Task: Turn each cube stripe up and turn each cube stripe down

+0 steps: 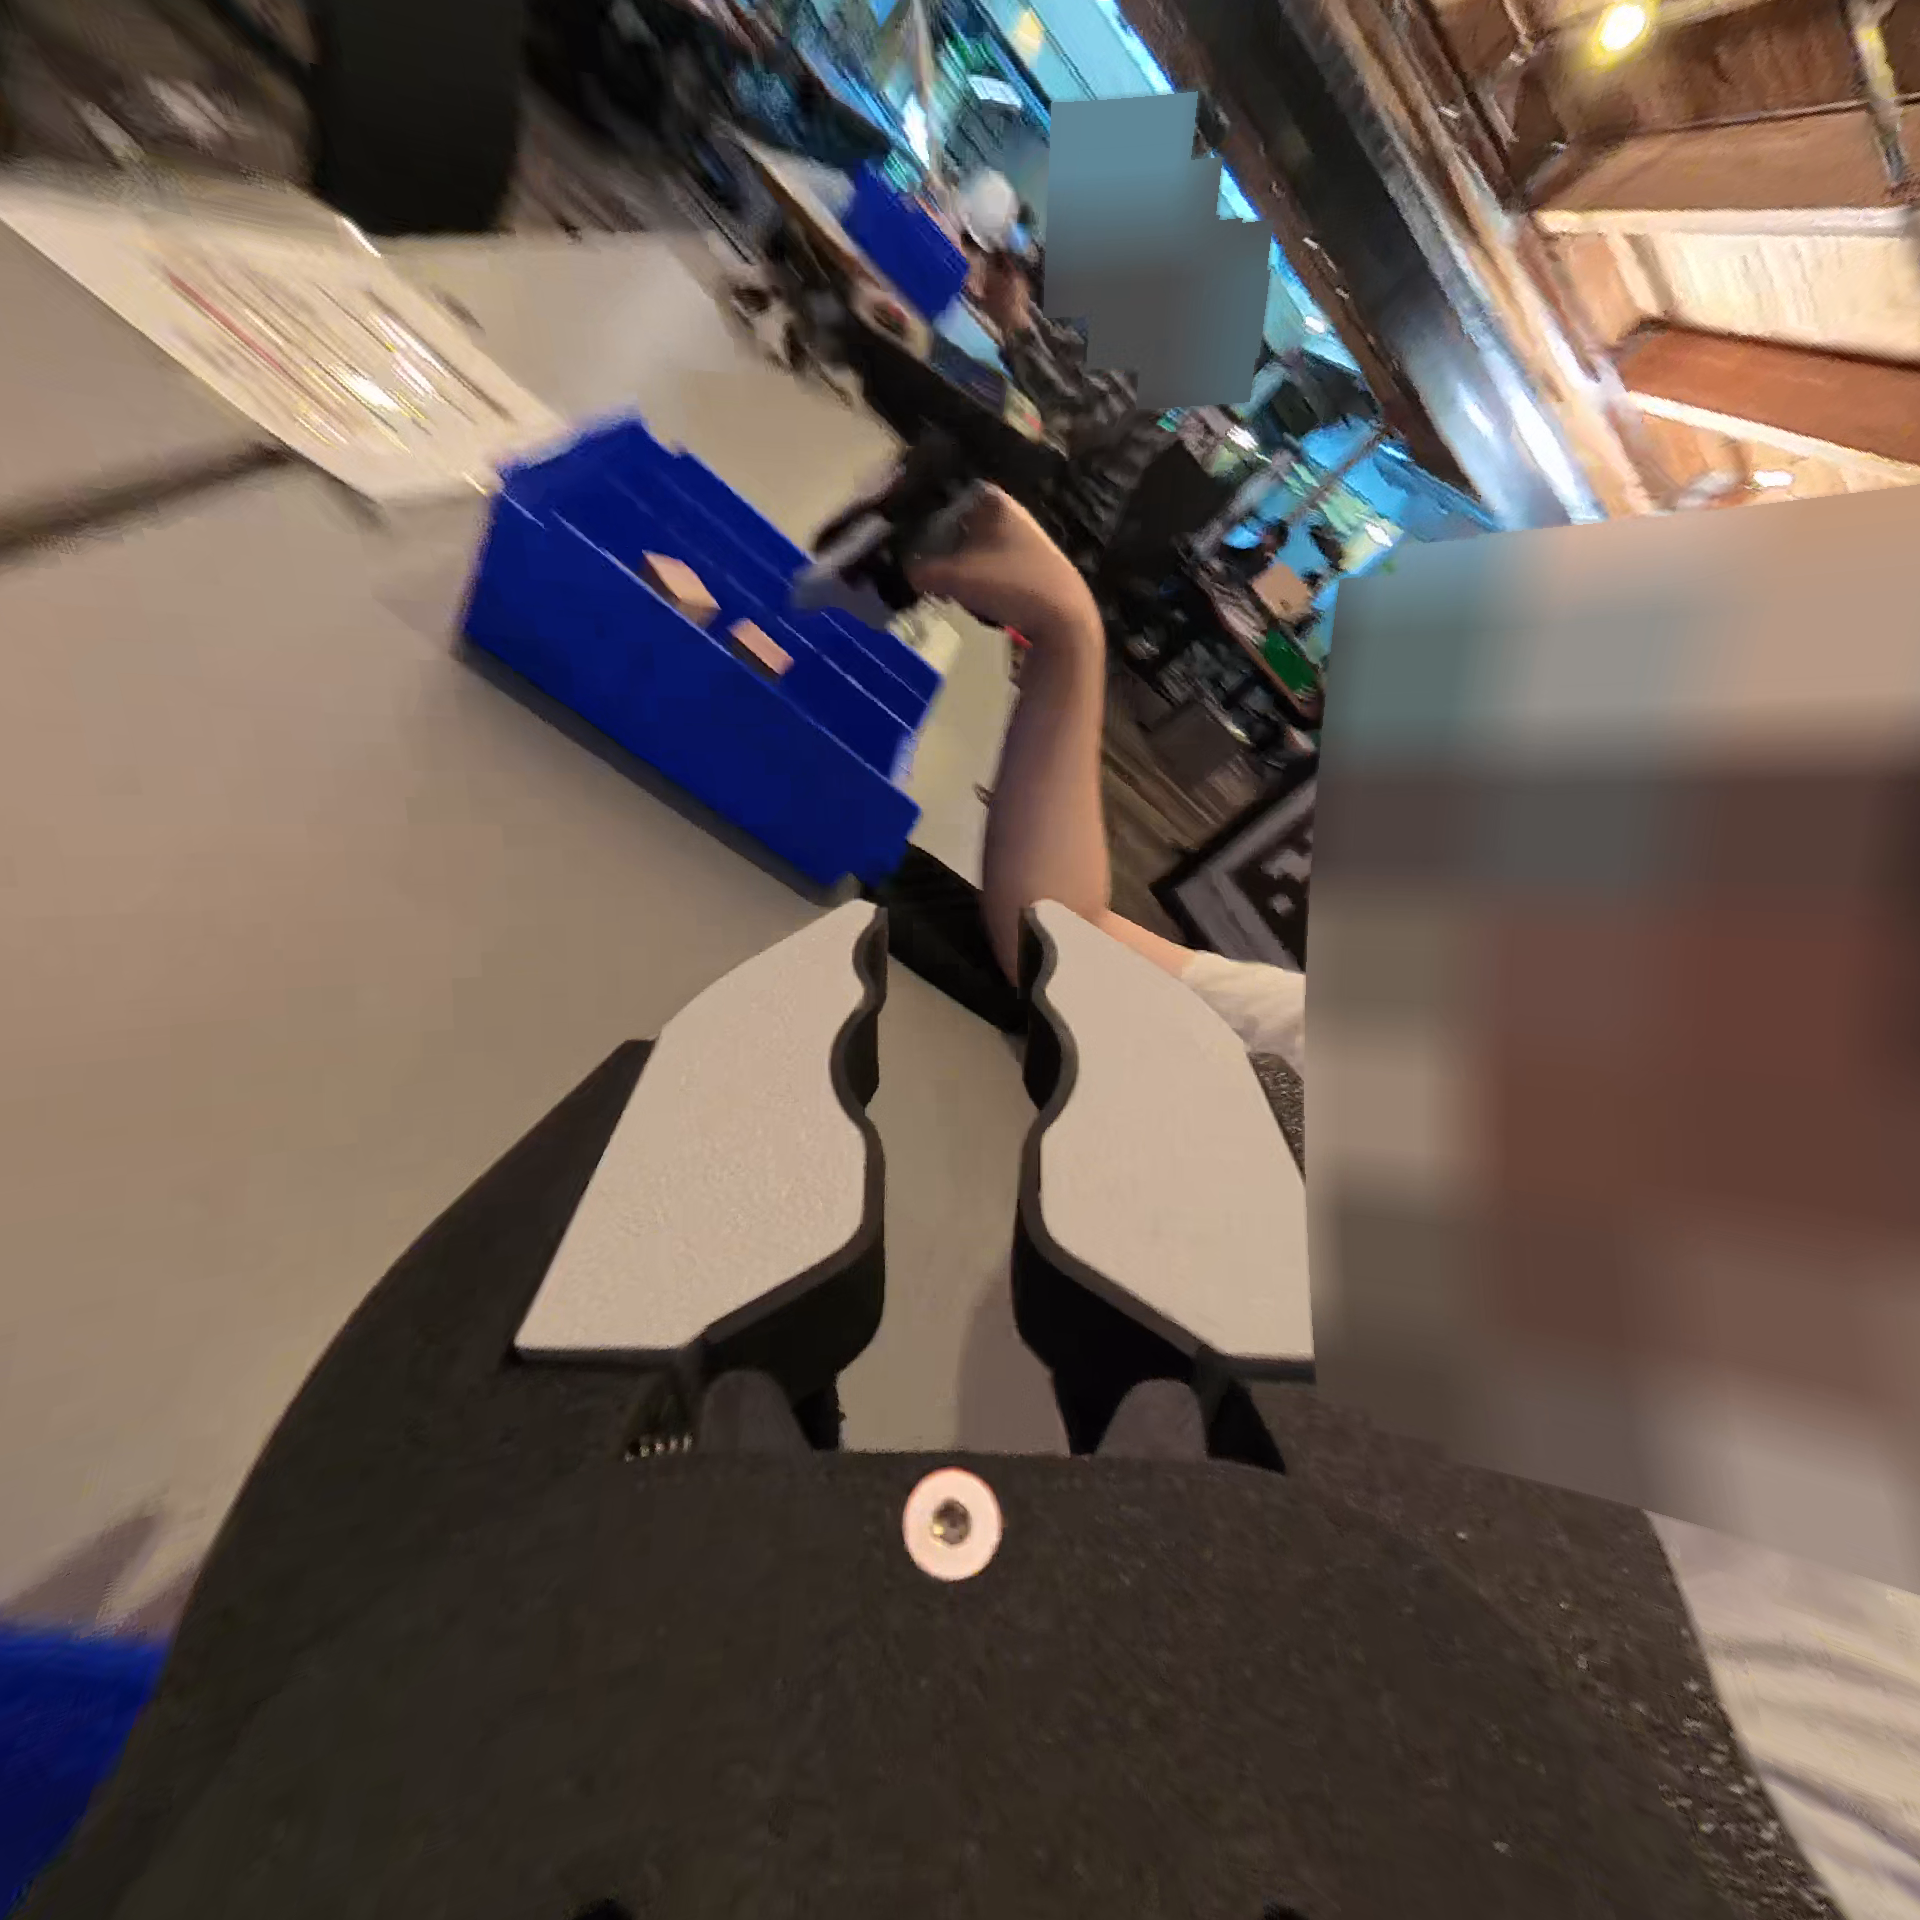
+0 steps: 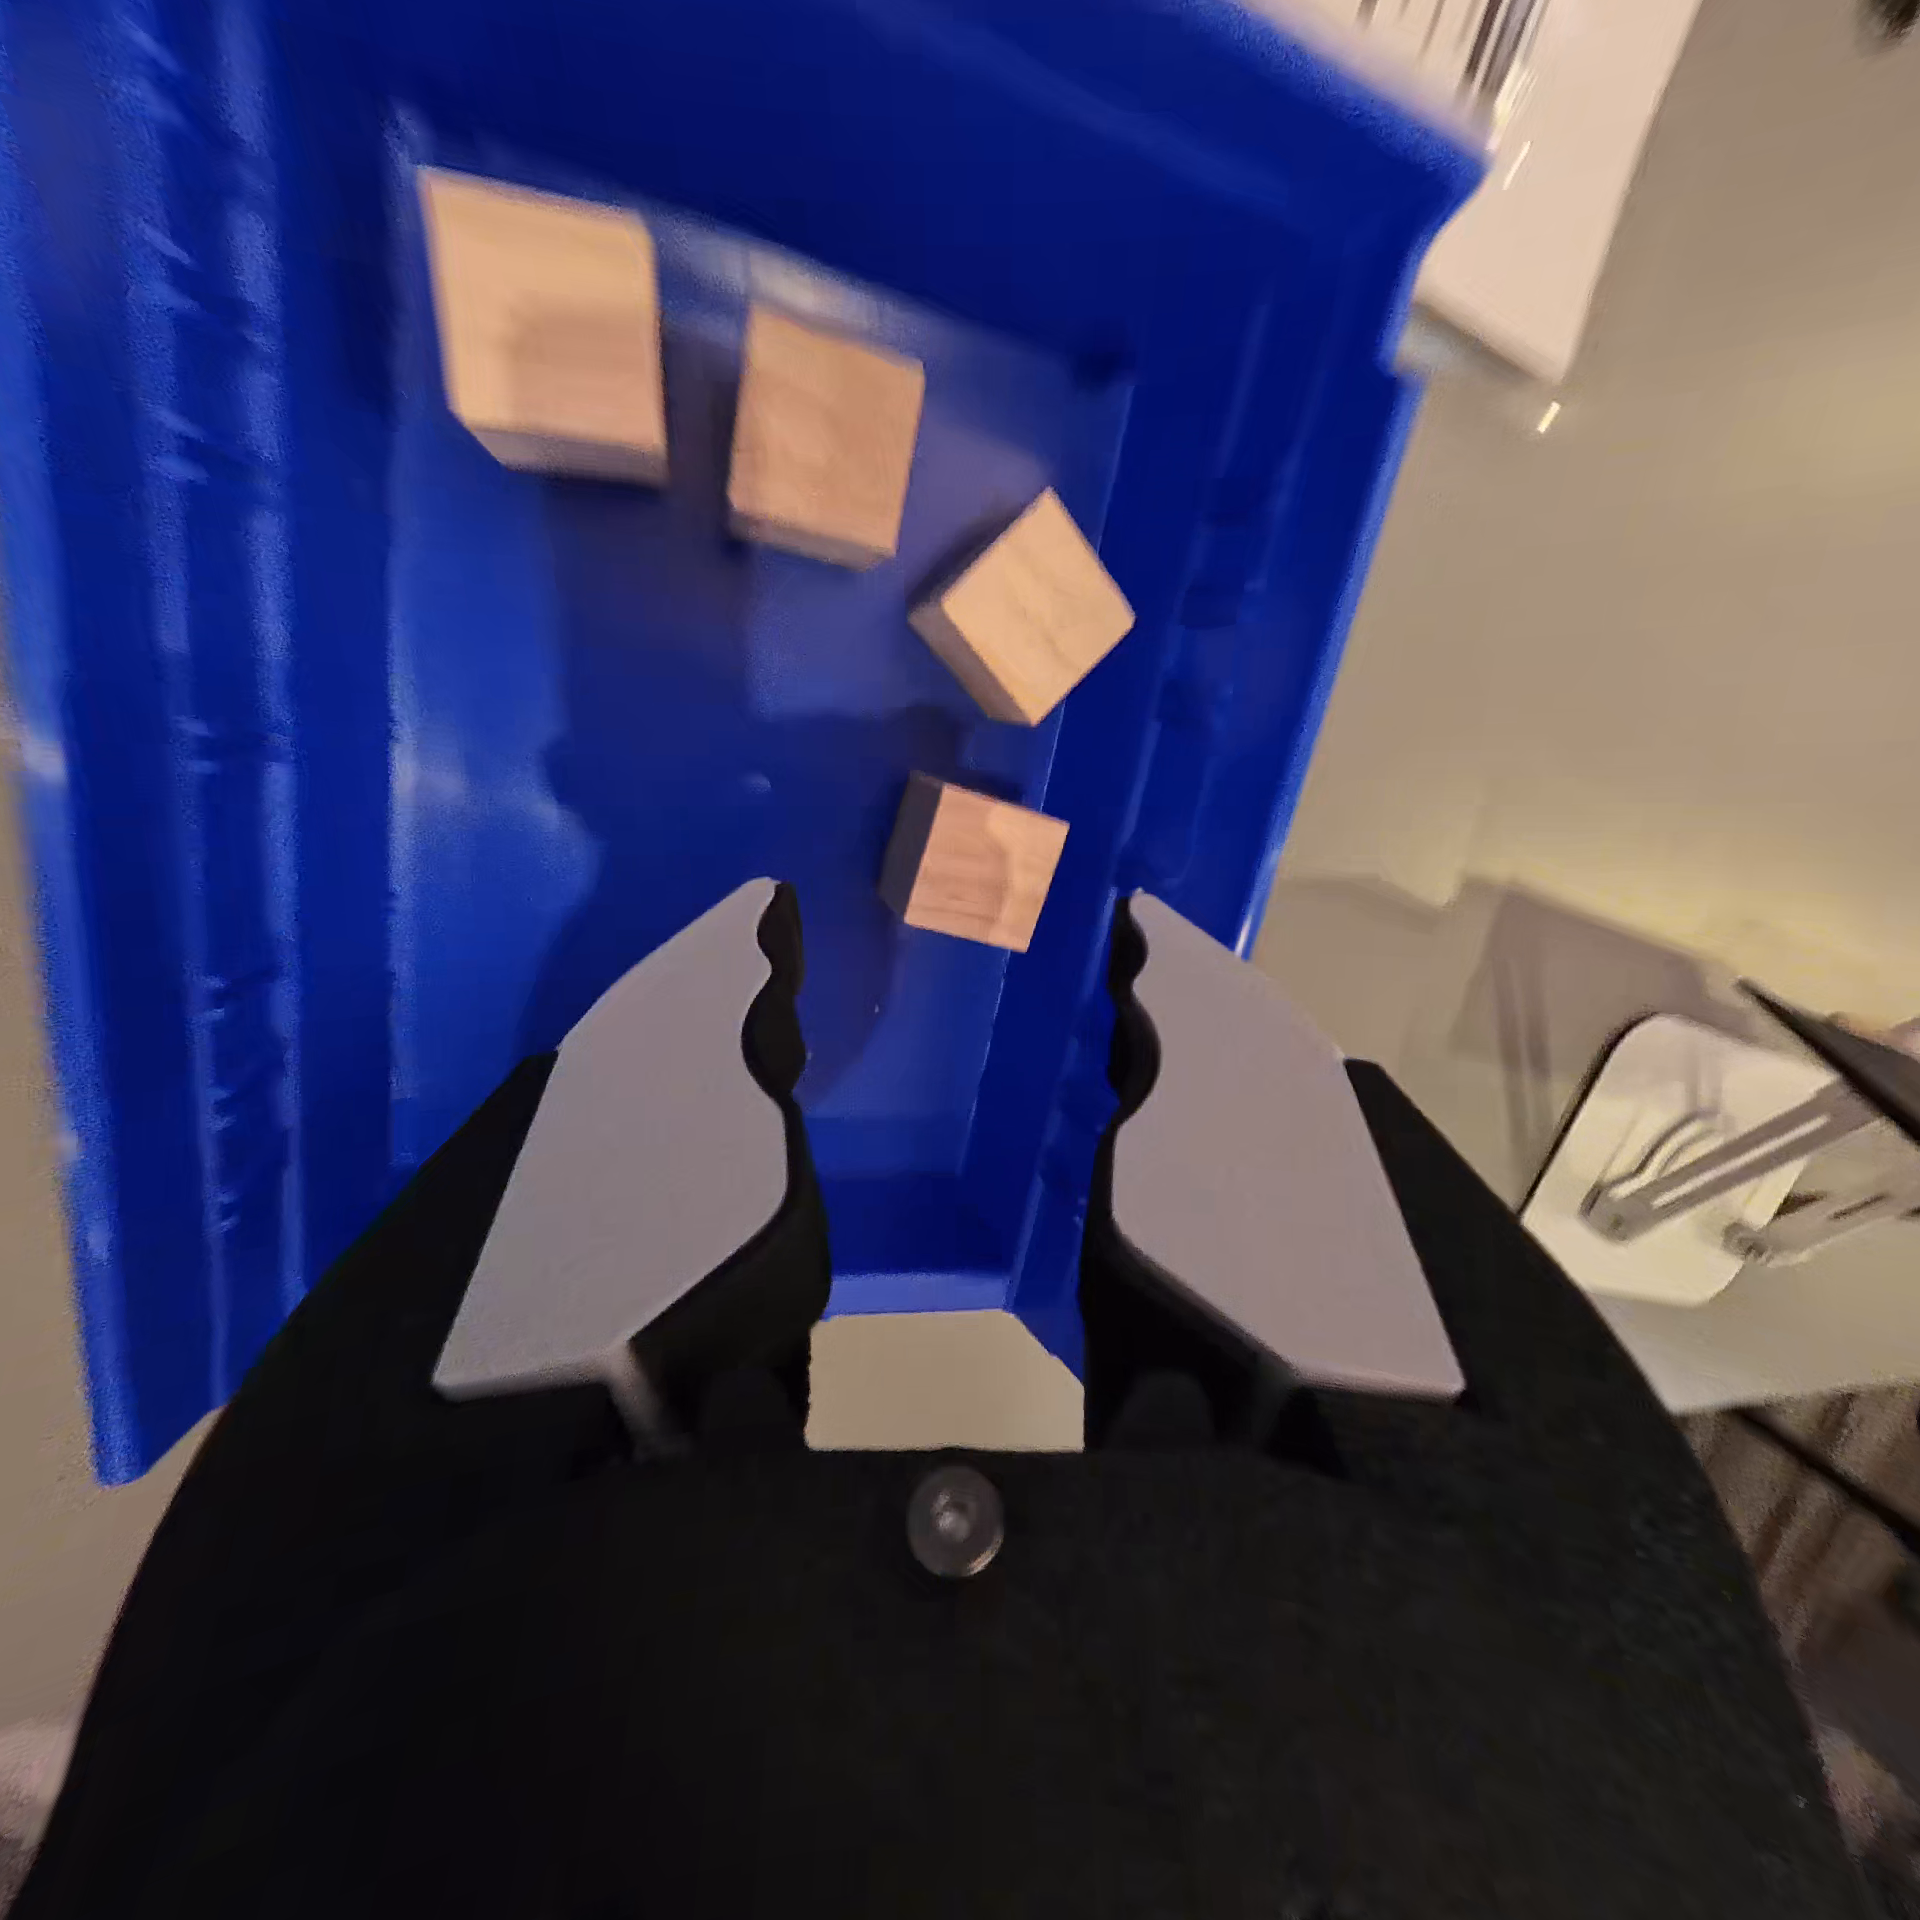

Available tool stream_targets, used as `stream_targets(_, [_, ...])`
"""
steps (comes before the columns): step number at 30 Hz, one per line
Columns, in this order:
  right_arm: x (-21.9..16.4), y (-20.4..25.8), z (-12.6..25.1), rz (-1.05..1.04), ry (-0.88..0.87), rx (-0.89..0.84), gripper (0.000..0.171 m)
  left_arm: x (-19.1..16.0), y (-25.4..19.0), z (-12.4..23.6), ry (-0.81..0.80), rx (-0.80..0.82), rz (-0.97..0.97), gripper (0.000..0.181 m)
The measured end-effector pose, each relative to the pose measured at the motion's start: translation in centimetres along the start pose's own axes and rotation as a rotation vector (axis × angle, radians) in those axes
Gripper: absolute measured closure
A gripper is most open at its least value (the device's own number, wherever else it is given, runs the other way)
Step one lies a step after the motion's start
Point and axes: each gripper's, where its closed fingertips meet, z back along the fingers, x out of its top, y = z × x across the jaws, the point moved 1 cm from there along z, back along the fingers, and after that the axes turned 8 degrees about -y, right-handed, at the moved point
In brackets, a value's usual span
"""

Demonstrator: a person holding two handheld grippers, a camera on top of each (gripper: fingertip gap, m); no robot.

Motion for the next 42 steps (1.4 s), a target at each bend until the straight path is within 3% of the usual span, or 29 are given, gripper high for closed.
stream_targets(1, [0.9,0.3,1.0,0.016,-0.065,-0.006,0.114,0.9,0.0,1.3,-0.041,0.058,-0.067,0.158])
stream_targets(4, [3.2,1.6,3.6,0.066,-0.227,-0.003,0.115,2.3,0.9,4.9,-0.123,0.26,-0.216,0.157])
stream_targets(7, [5.5,2.0,5.7,0.142,-0.347,-0.115,0.121,1.5,3.6,6.5,-0.142,0.374,-0.314,0.138])
stream_targets(9, [6.8,3.4,6.5,0.201,-0.42,-0.112,0.123,1.0,7.6,7.6,-0.09,0.501,-0.304,0.158])
stream_targets(10, [7.2,4.3,6.7,0.225,-0.444,-0.094,0.124,0.8,9.9,8.5,-0.065,0.597,-0.262,0.159])
stream_targets(16, [7.4,6.6,6.1,0.317,-0.407,-0.072,0.125,-2.3,19.3,14.3,0.124,1.065,-0.152,0.154])
stream_targets(20, [7.3,6.9,5.5,0.336,-0.378,-0.075,0.126,-4.1,23.1,18.6,0.245,1.355,-0.129,0.154])
stream_targets(24, [7.3,7.3,5.5,0.343,-0.382,-0.061,0.126,-5.6,24.8,19.4,0.332,1.412,-0.091,0.15])
stream_targets(31, [7.1,8.1,4.9,0.377,-0.347,-0.048,0.126,-6.5,25.5,19.0,0.345,1.388,-0.032,0.138])
stream_targets(42, [6.7,9.2,4.0,0.428,-0.297,-0.035,0.126,-7.0,25.6,18.5,0.335,1.348,0.025,0.139])
